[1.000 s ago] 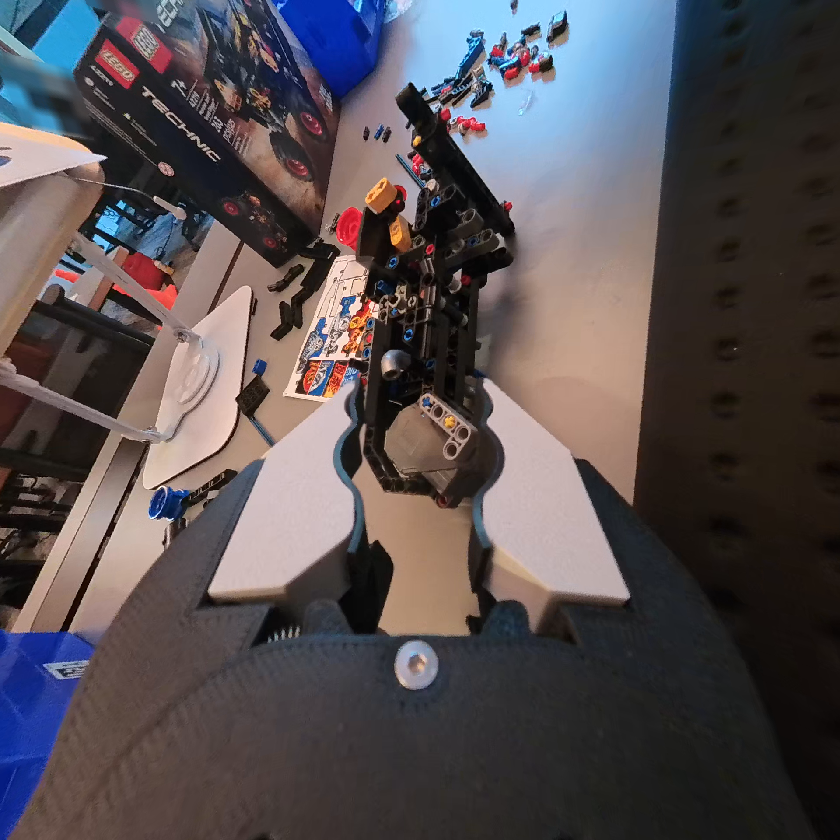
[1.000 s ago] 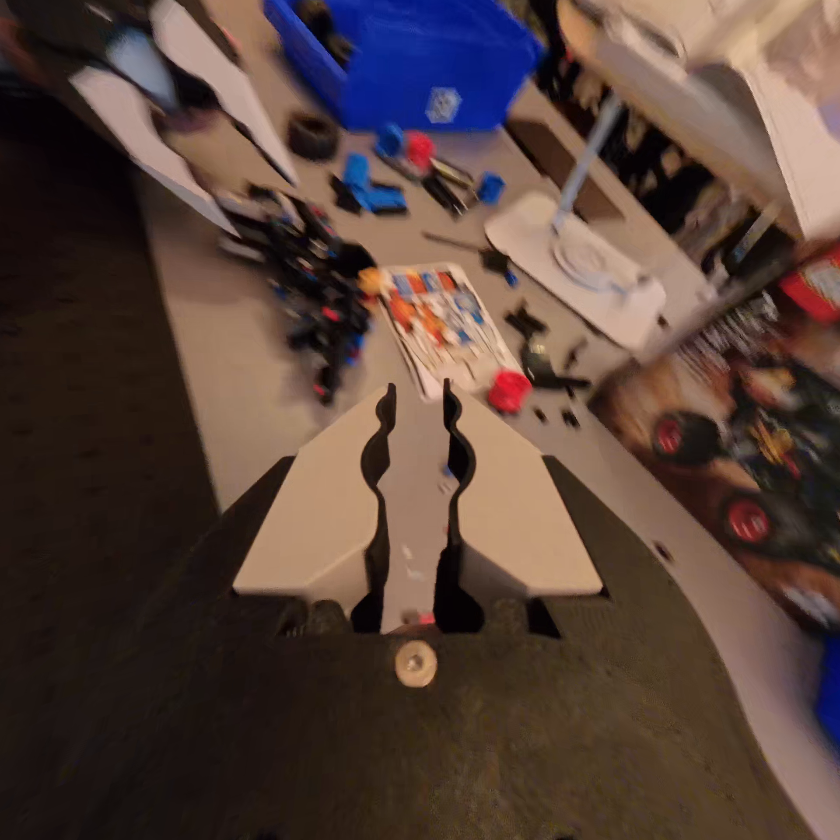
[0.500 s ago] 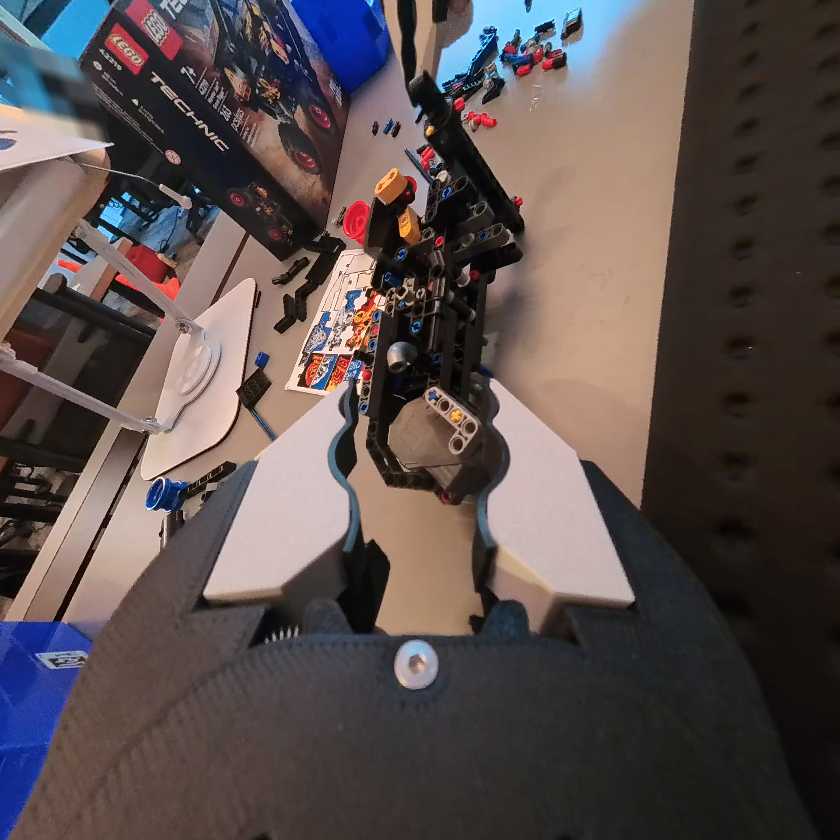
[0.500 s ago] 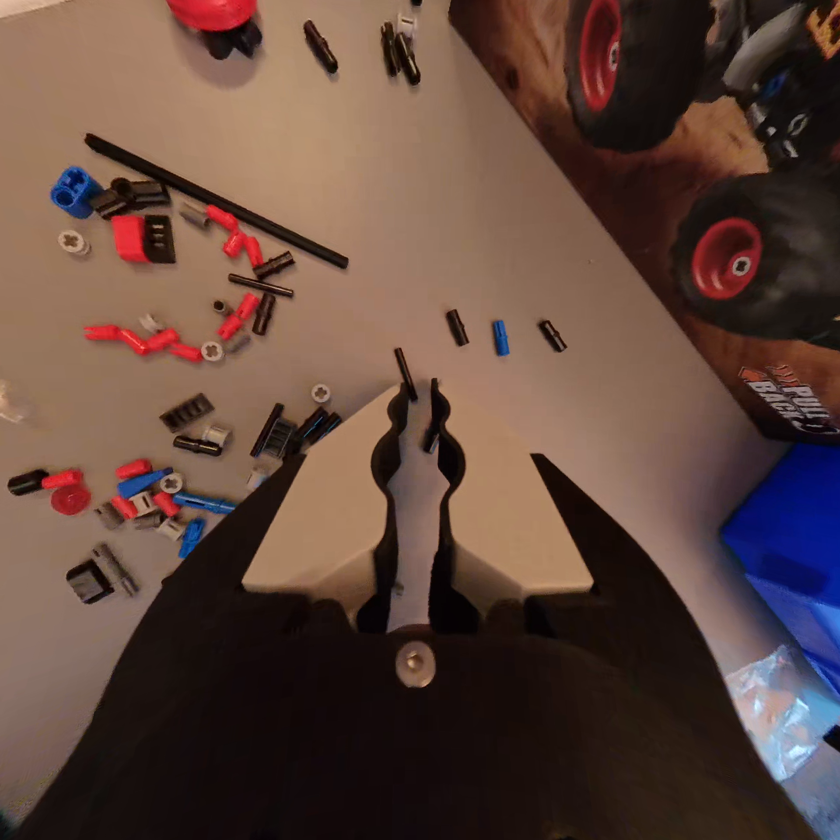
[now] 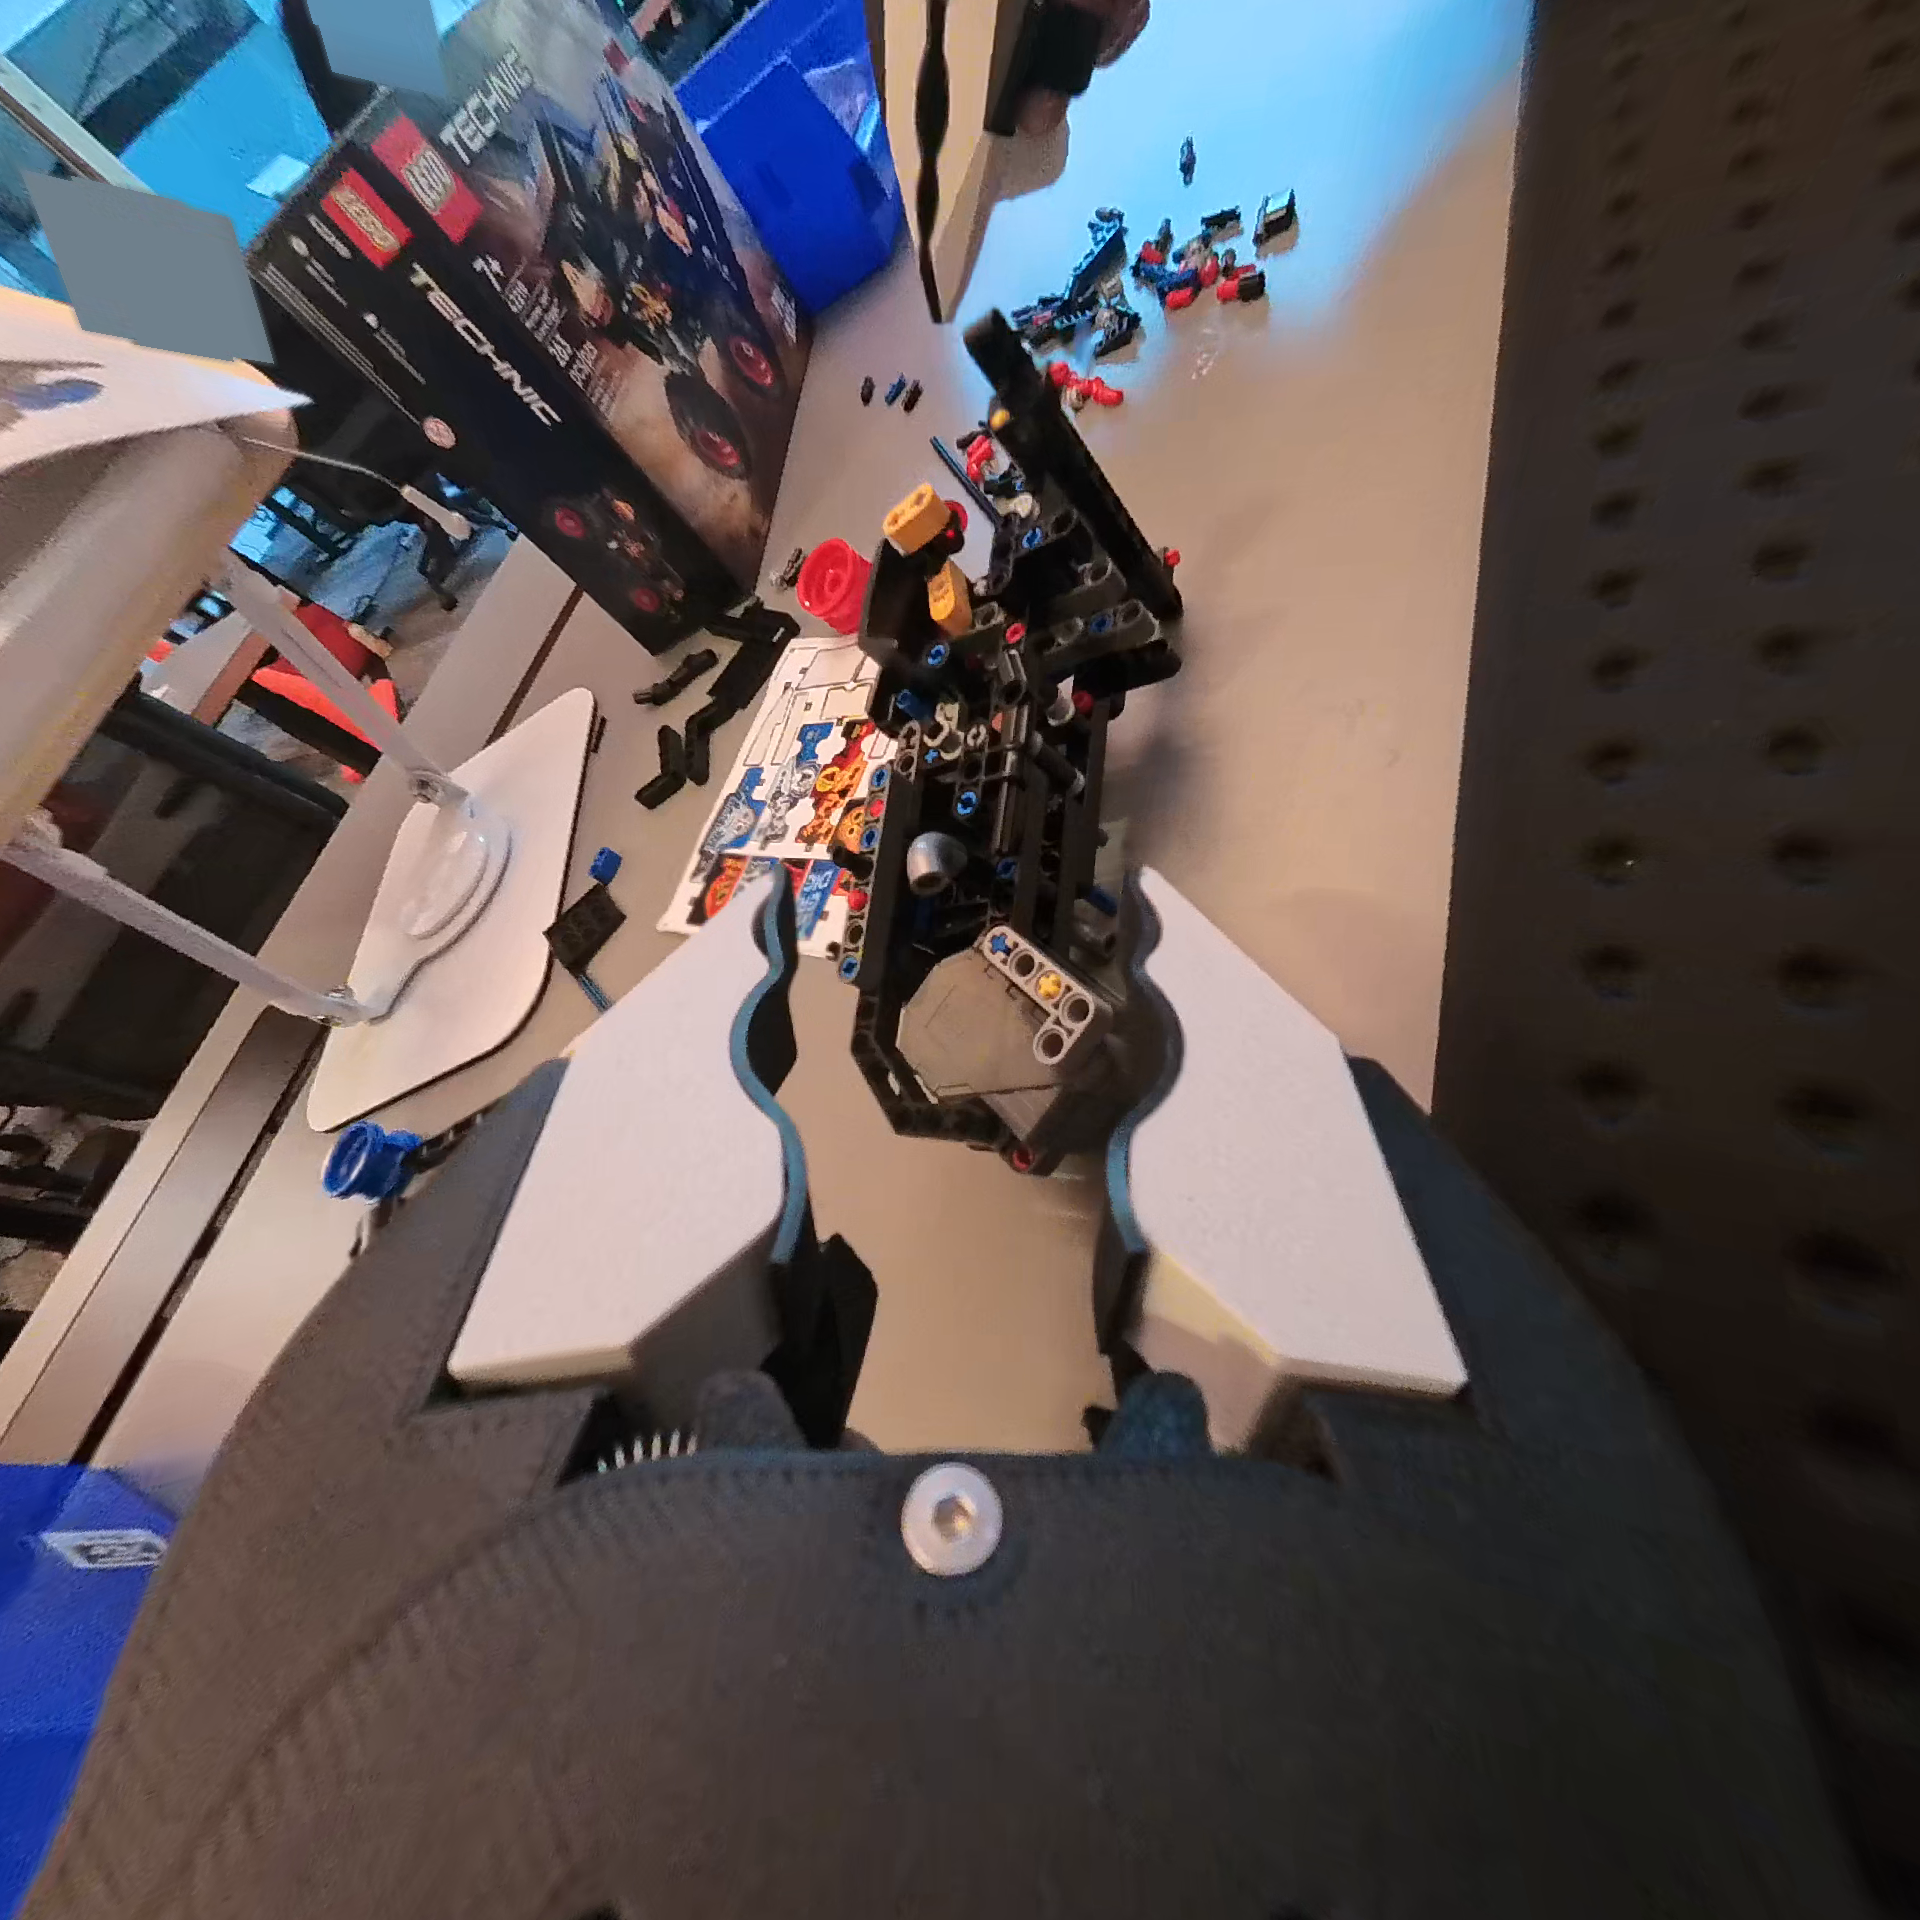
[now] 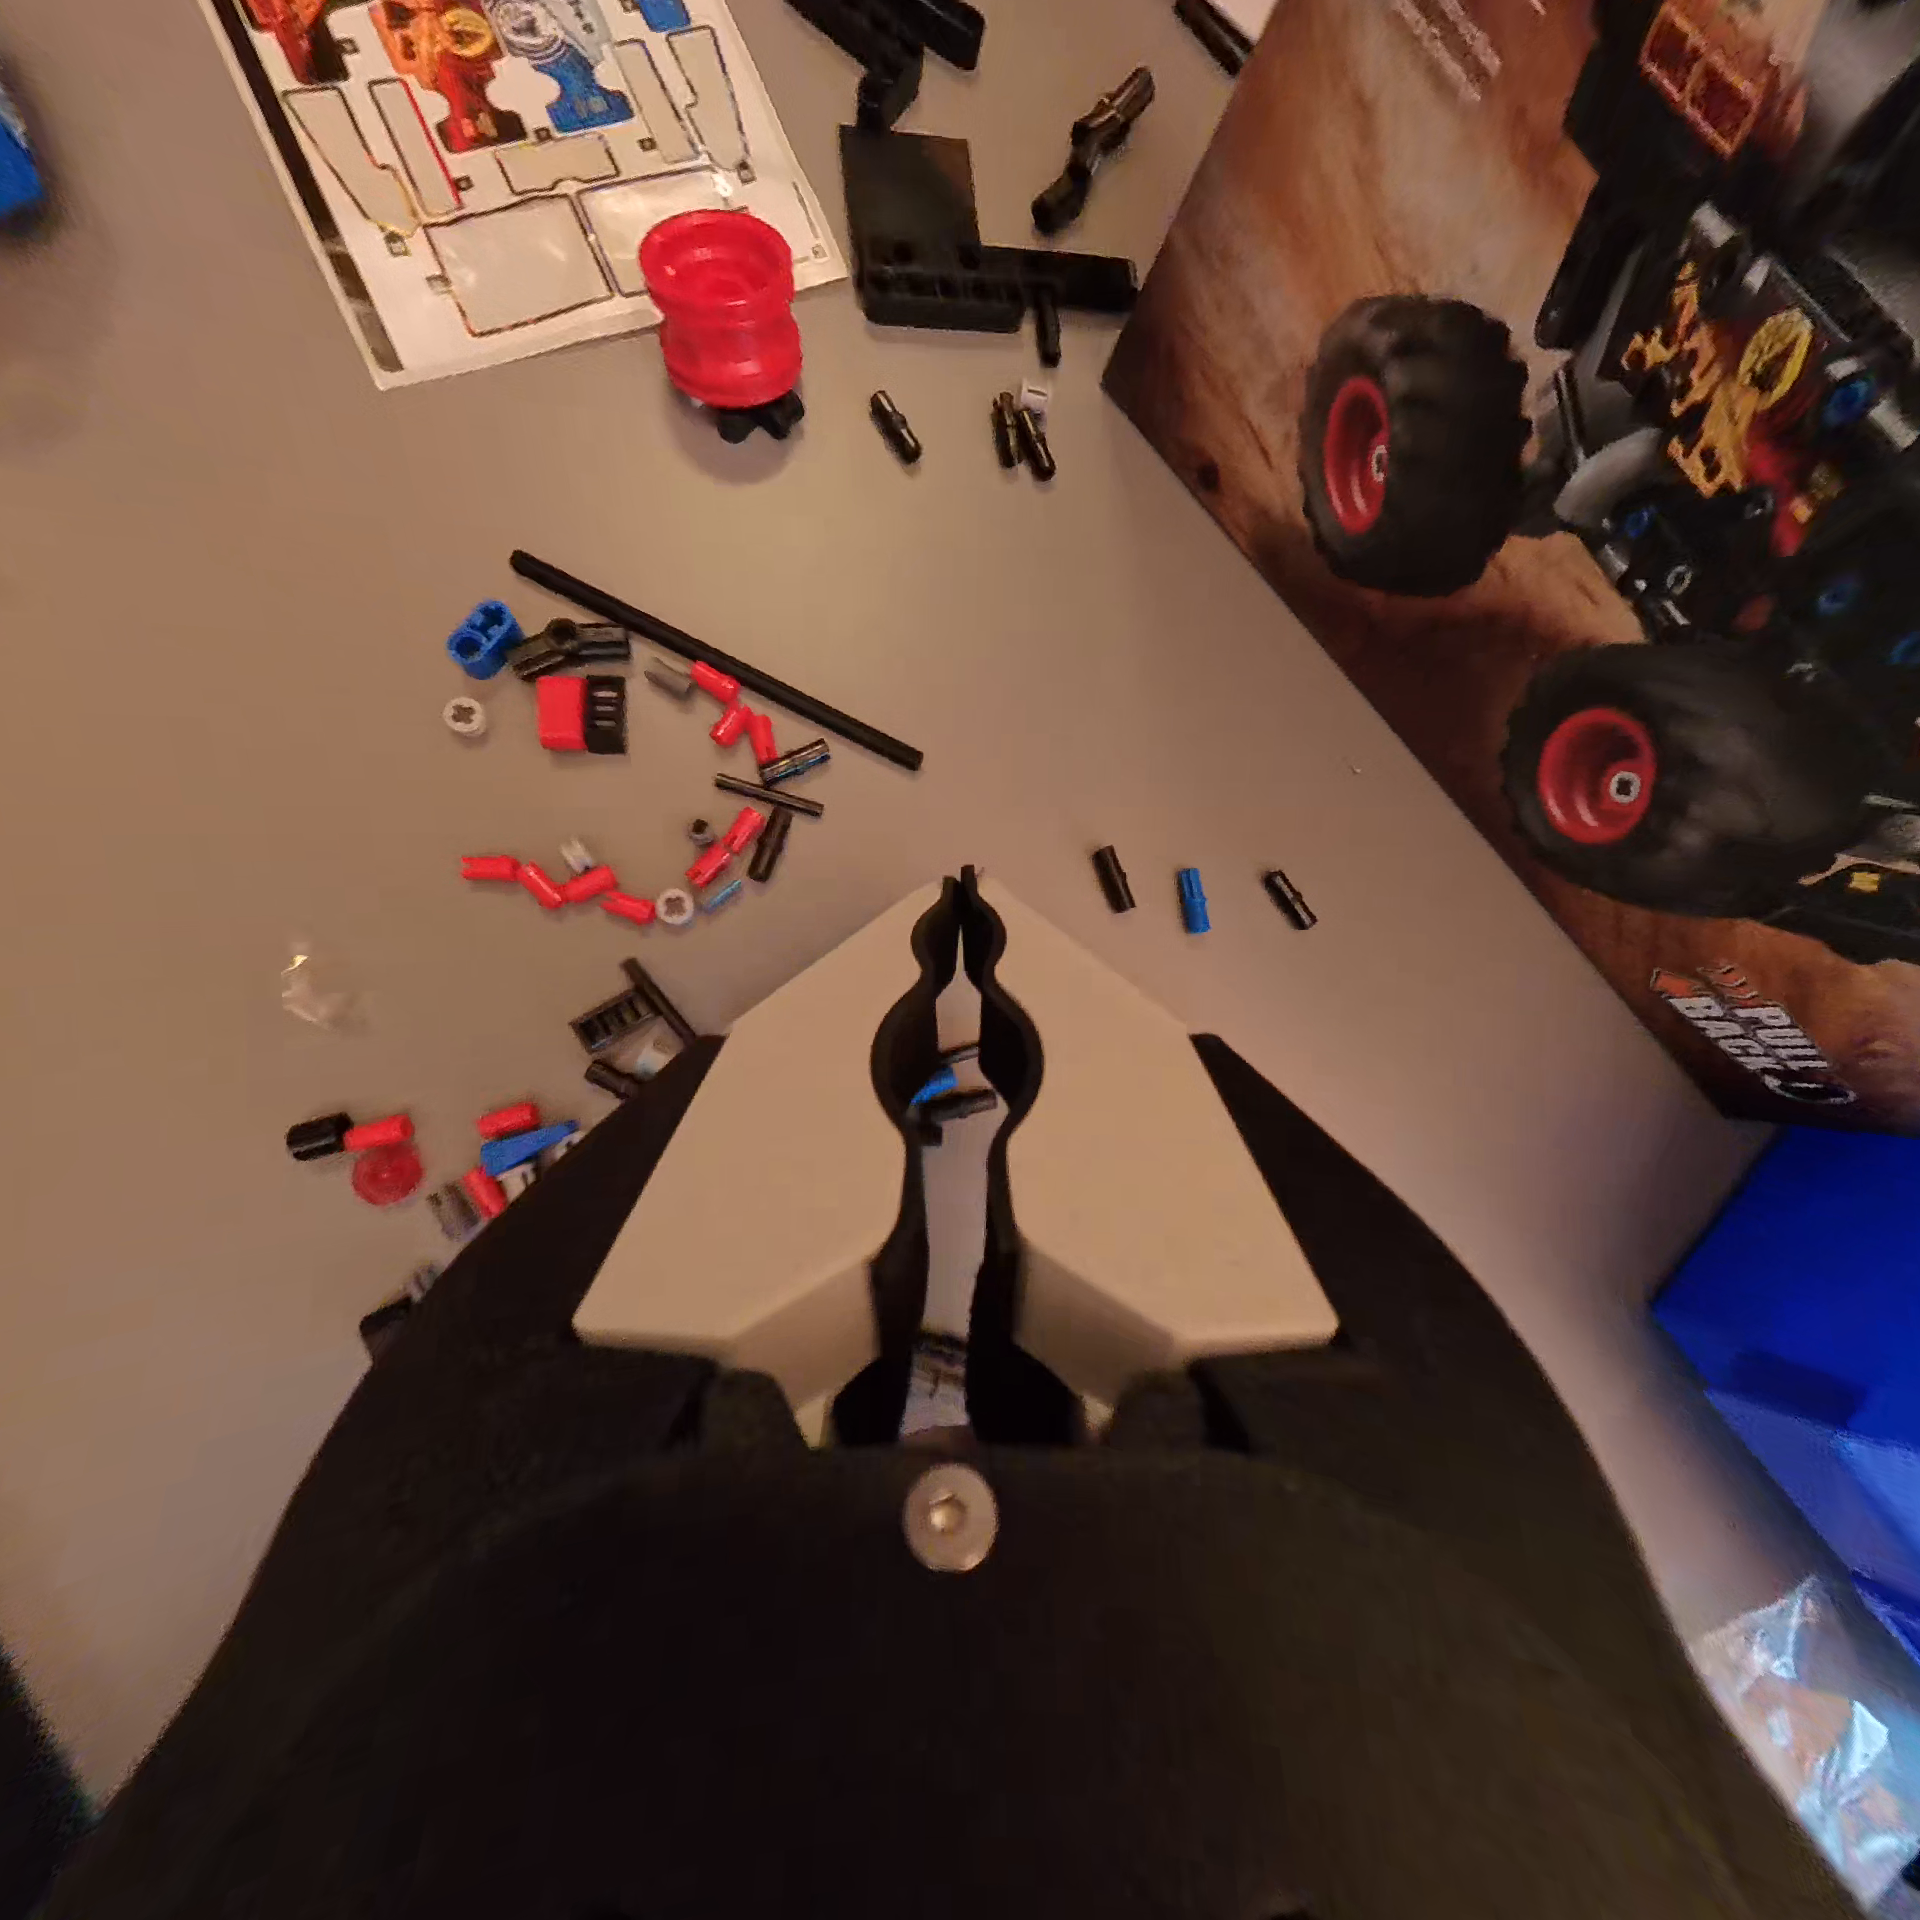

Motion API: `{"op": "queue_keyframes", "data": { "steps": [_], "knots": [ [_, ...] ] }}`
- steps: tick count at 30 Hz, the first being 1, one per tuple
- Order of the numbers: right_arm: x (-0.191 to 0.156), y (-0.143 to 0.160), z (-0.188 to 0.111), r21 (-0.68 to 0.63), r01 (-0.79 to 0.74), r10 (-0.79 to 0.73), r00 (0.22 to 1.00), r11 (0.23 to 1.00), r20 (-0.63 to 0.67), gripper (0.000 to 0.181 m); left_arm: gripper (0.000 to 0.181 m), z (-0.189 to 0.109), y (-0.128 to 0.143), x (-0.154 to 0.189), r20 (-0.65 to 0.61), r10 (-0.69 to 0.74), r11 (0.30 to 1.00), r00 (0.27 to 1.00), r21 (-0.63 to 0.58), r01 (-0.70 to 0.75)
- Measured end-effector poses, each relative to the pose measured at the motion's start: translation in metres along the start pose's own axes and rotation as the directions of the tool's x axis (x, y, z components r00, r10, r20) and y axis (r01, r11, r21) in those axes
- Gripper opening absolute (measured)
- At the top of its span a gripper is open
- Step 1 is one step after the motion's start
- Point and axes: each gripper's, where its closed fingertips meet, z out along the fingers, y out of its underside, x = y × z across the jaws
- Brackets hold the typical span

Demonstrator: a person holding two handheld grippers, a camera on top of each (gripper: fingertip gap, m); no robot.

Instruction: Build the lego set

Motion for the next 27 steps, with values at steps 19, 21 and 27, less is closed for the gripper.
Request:
{"op": "queue_keyframes", "data": {
  "steps": [19,21,27],
  "knots": [
    [-0.077,0.02,0.003,-0.106,-0.068,0.08,0.99,0.992,0.116,0.019,0.06,0.002,0.0,0.003,0.017,0.025,1.0,1.0,-0.013,-0.025],
    [-0.079,0.018,0.005,-0.102,-0.106,0.118,0.986,0.989,0.122,0.017,0.06,0.002,0.0,0.003,0.016,0.025,1.0,1.0,-0.014,-0.025],
    [-0.079,0.017,0.007,-0.101,-0.163,0.174,0.978,0.981,0.116,0.006,0.06,0.002,0.002,0.003,0.011,0.024,1.0,1.0,-0.013,-0.024]
  ]
}}
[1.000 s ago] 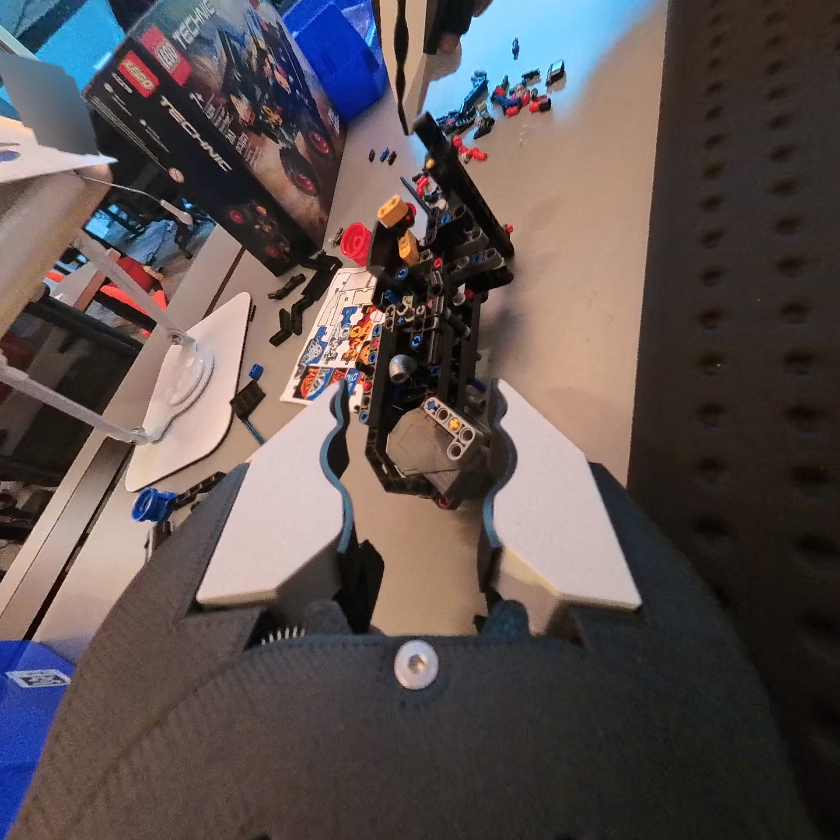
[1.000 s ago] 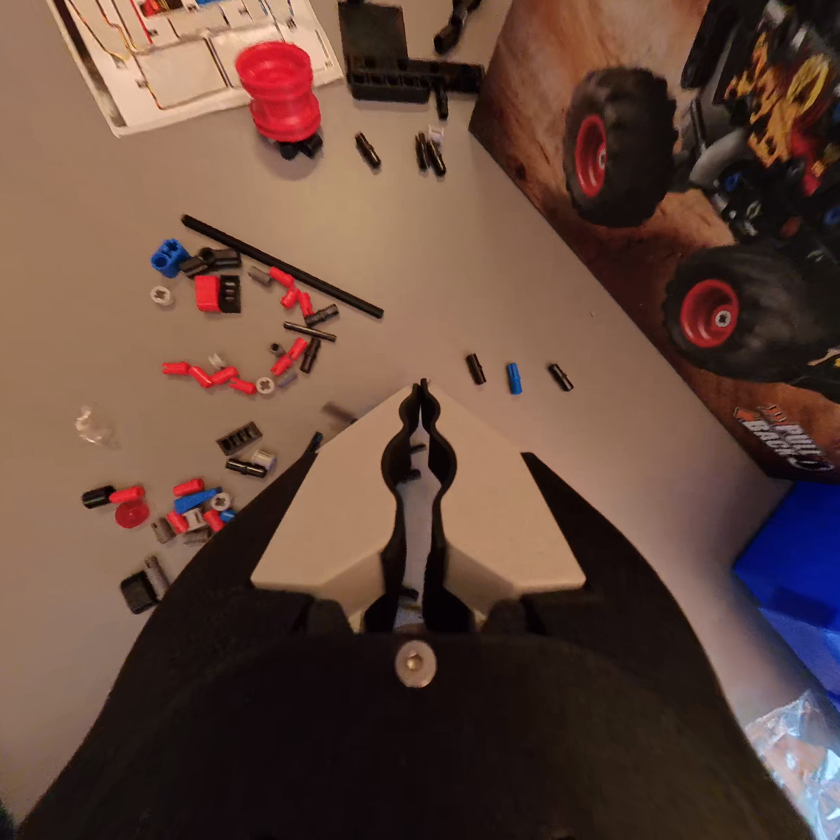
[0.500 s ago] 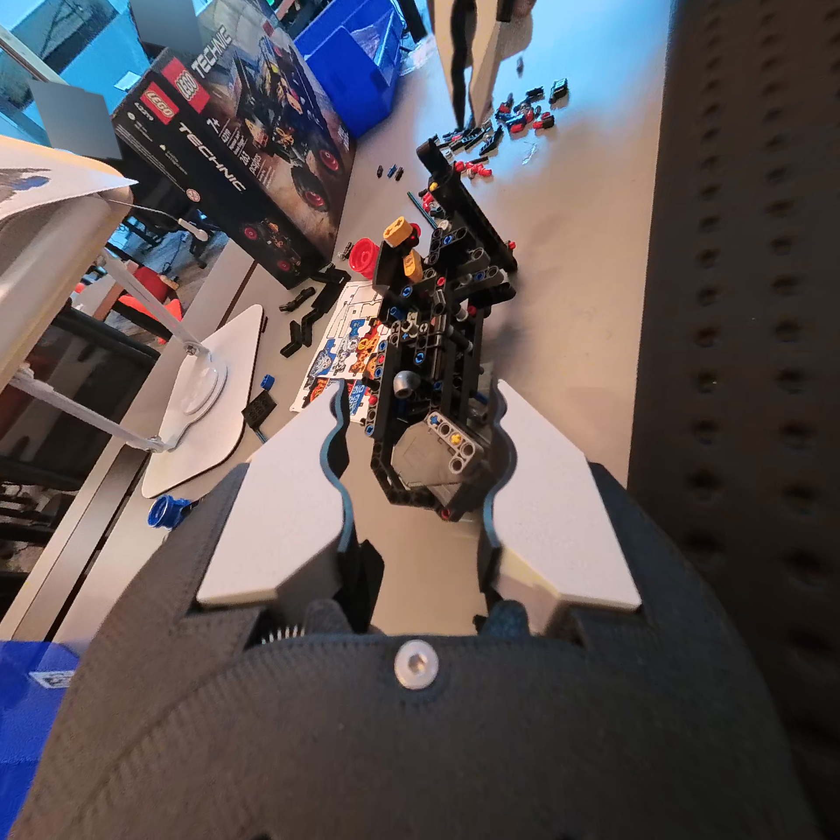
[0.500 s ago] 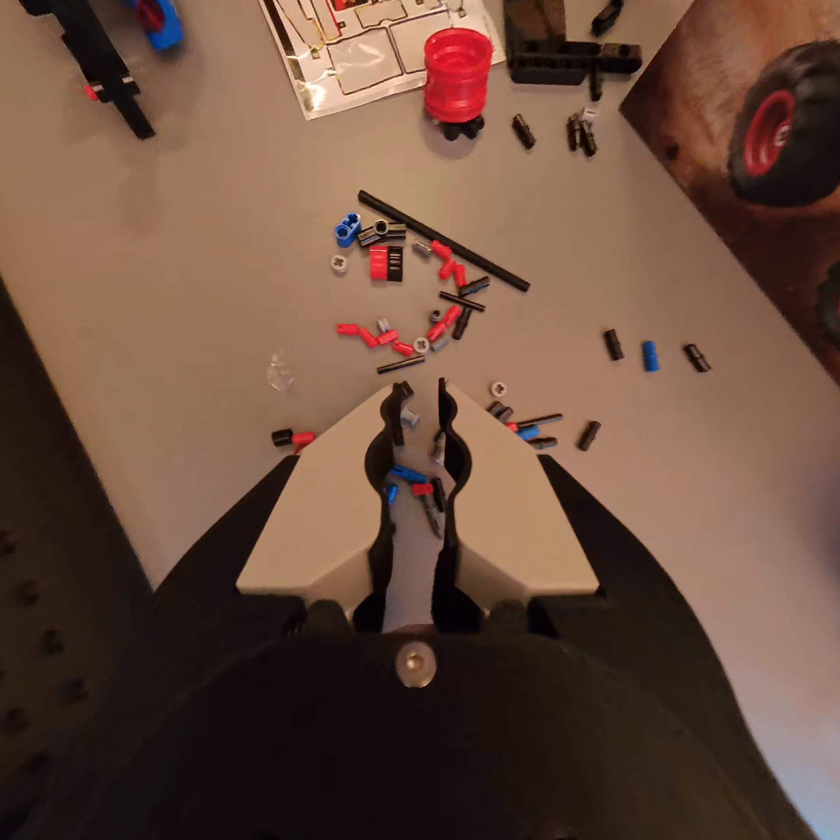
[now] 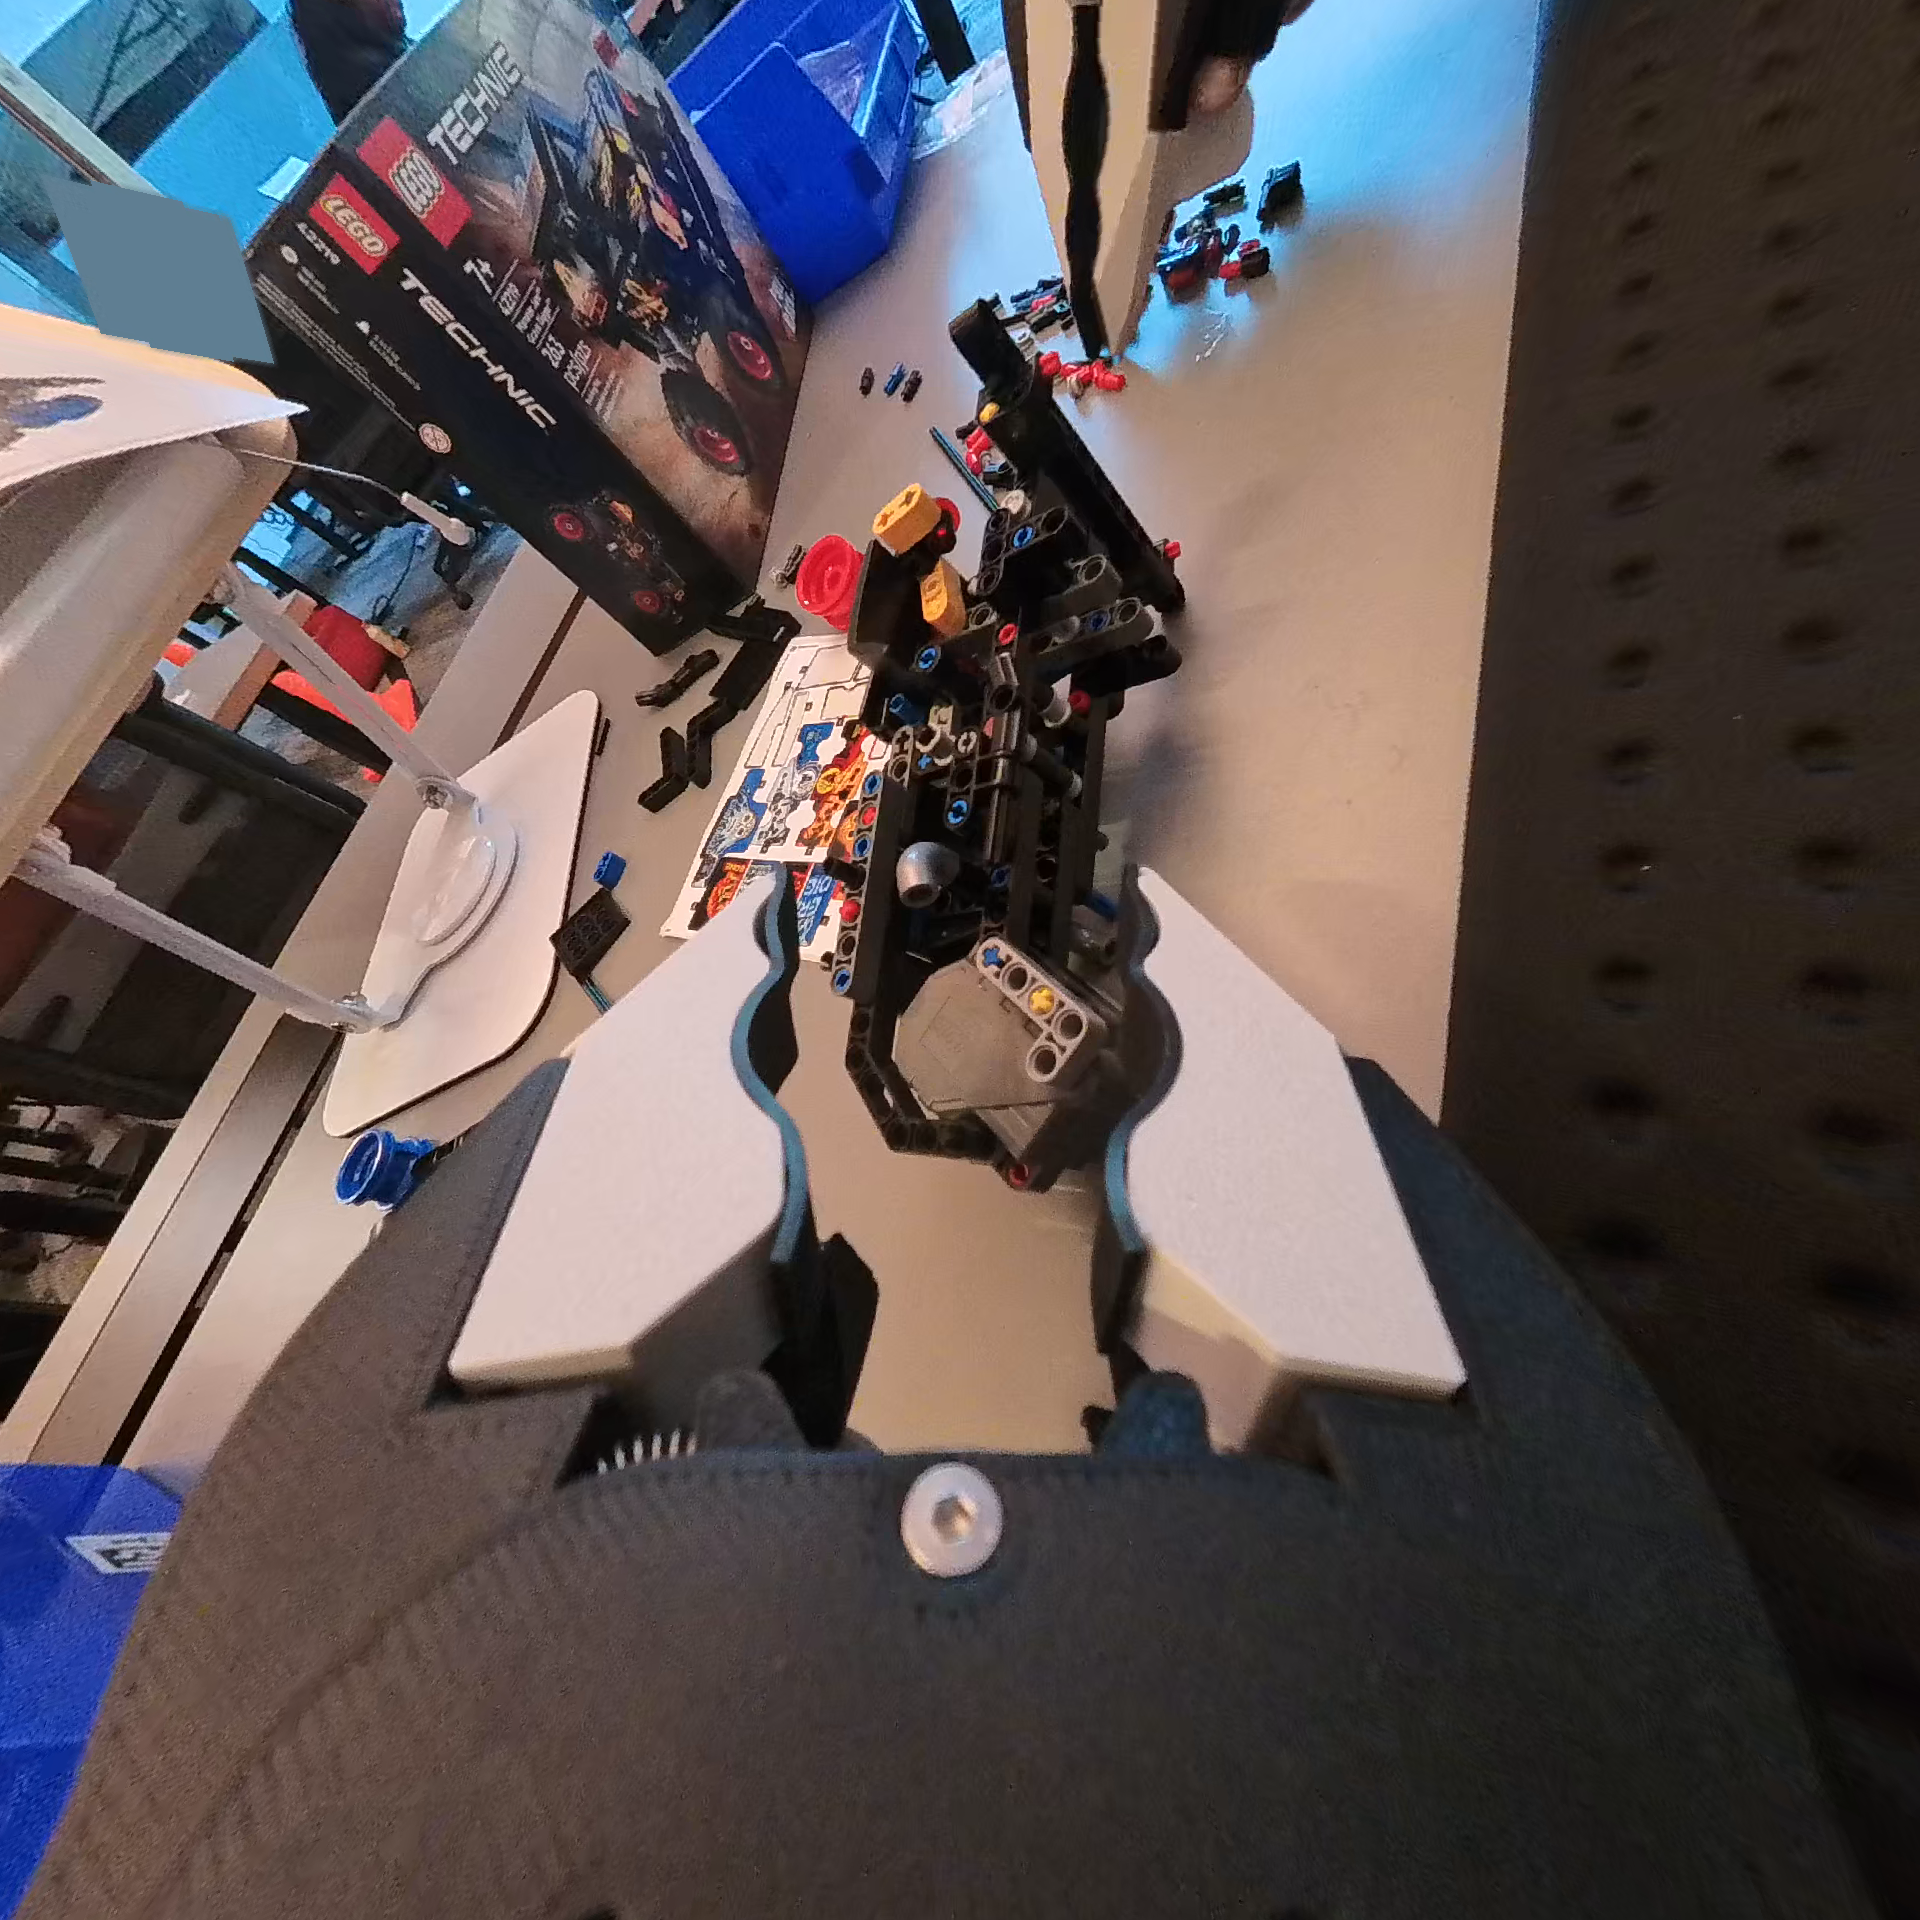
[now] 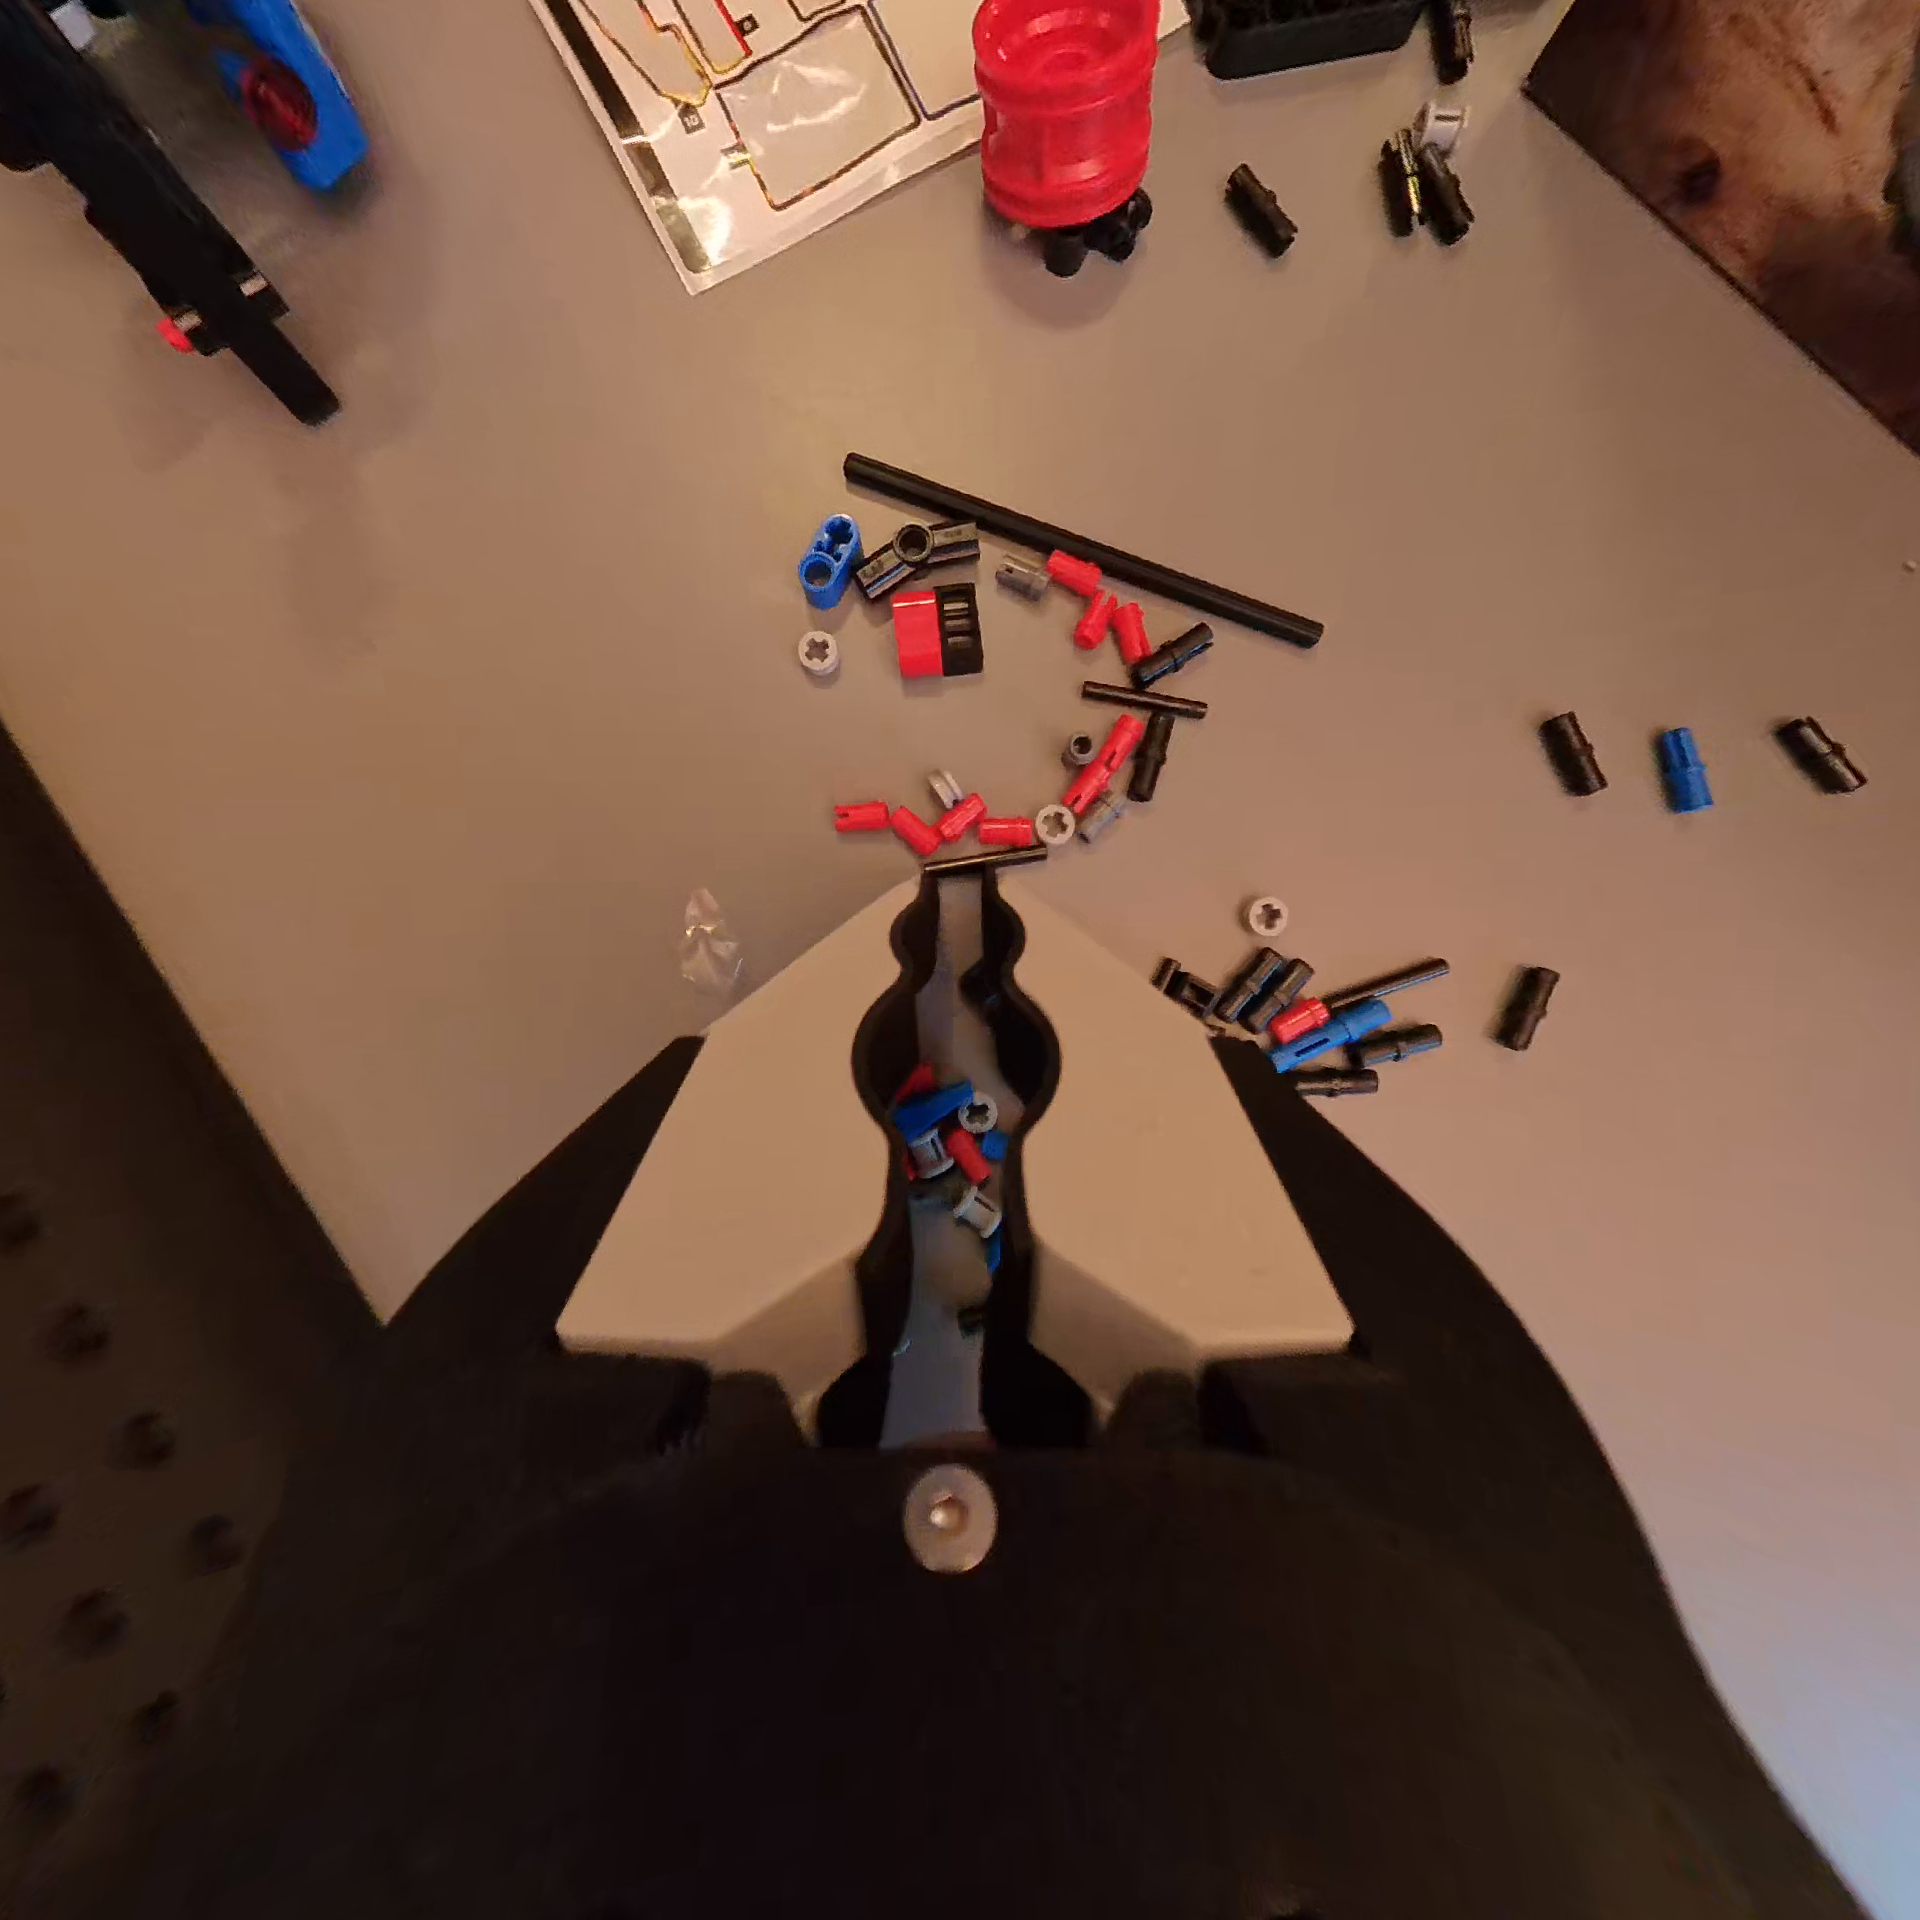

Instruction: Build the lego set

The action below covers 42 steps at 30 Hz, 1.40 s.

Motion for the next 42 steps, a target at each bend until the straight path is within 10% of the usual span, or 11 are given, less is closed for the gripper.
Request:
{"op": "queue_keyframes", "data": {
  "steps": [12,42],
  "knots": [
    [0.003,-0.006,0.004,0.014,-0.075,0.076,0.997,0.997,-0.023,0.023,0.06,0.001,0.003,0.001,-0.009,-0.003,1.0,1.0,-0.003,0.003],
    [0.007,-0.013,-0.007,0.107,-0.05,0.055,0.998,0.993,-0.043,0.0,0.061,-0.003,-0.005,-0.005,0.024,-0.005,1.0,1.0,0.028,0.004]
  ]
}}
